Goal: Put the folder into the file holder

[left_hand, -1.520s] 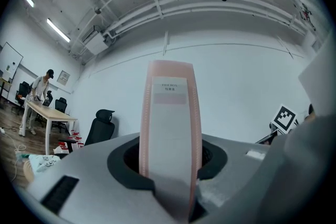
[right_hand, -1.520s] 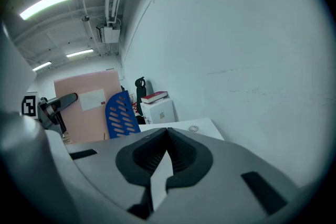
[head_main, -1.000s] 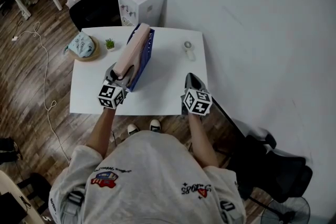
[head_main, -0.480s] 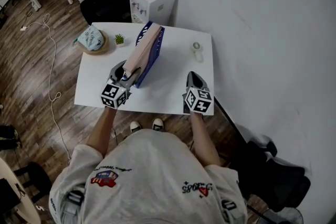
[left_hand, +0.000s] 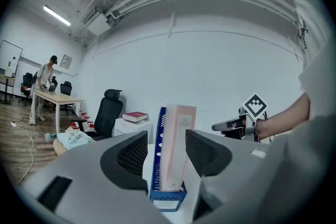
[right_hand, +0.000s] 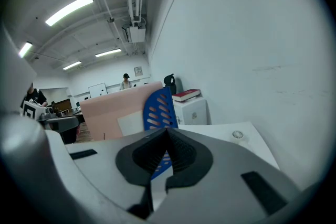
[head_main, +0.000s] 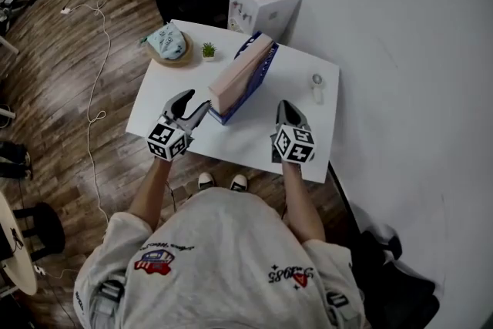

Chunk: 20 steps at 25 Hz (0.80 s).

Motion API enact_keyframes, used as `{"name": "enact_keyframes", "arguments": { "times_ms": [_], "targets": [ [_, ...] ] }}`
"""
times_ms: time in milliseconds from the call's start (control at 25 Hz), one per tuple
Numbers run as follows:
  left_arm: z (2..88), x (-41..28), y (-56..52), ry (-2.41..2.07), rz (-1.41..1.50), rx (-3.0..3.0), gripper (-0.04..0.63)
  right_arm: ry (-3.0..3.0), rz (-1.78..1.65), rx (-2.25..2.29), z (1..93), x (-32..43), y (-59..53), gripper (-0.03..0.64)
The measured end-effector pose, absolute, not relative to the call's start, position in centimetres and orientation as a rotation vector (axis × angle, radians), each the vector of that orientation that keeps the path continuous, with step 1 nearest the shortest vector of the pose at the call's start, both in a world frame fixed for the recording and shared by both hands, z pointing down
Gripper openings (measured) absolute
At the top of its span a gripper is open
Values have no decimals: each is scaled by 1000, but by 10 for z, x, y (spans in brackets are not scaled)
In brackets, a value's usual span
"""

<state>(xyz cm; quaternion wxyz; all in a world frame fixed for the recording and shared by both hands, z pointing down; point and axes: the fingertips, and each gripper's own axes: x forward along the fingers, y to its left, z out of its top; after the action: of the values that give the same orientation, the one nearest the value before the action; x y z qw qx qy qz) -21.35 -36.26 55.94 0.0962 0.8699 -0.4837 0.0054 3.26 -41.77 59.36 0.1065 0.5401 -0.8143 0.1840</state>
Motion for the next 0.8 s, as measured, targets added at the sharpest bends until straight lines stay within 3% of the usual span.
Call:
{"name": "enact_keyframes", "arguments": {
  "times_ms": [400, 800],
  "targets": [
    [559, -294, -352, -1679, 86, 2405, 29, -2556, 469, 1507, 566, -21, -435, -8],
    [566, -317, -355, -1767, 117, 2322, 8, -2656, 338, 1462, 537, -36, -437, -8]
  ]
}}
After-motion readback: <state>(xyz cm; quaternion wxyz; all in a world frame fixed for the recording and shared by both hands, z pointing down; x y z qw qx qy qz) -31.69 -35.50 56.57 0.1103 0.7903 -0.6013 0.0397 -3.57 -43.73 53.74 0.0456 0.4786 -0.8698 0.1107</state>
